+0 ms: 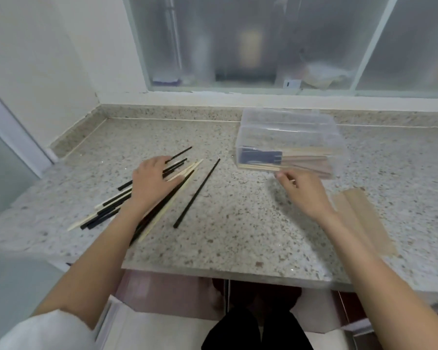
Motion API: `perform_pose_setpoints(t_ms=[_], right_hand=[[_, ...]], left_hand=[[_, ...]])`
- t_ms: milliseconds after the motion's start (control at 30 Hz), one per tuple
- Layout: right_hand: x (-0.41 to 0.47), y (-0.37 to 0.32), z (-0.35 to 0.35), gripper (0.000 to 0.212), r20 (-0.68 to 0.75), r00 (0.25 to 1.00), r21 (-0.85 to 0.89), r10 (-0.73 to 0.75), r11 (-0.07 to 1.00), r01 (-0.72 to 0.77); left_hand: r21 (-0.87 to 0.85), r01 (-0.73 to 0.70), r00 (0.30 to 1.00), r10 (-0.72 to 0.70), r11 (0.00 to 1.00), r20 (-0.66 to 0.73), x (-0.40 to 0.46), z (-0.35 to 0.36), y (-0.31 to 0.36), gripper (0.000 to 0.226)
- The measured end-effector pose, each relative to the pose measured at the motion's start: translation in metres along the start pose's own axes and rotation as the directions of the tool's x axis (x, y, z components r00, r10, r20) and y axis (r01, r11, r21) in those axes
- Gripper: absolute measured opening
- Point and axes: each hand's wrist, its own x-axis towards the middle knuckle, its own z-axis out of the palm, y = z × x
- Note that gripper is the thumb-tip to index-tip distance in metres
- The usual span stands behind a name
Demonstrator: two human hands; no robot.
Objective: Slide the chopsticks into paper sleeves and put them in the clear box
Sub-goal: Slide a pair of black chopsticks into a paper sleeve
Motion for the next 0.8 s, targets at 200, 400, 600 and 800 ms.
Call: perform_pose_setpoints(t_ms=[200, 400, 600, 800], right_hand=[[-0.042, -0.009, 0.024, 0.036, 0.188, 0.982, -0.241, -0.025, 0.968, 0.071], [-0.079, -0.011, 0.021, 0.033, 0.092, 0.996, -0.187, 0.020, 0.982, -0.003], [-0.108, 0.005, 0.009, 0.026, -0.026, 0.999, -0.152, 0.045, 0.987, -0.049], [-0.127, 0.032, -0.011, 0.023, -0.170, 0.983, -0.212, 0.065, 0.972, -0.101]], left_hand=[[0.173, 0.257, 0.929, -0.293, 0.951, 0.225, -0.038, -0.009, -0.052, 0.094], [0.113, 0.222, 0.934, -0.244, 0.968, 0.262, -0.065, -0.009, -0.016, 0.101], [0.159, 0.070, 0.957, -0.111, 0.985, 0.268, -0.093, 0.007, 0.024, 0.102], [0.155, 0.078, 0.966, -0.113, 0.985, 0.231, -0.103, 0.021, 0.060, 0.082]])
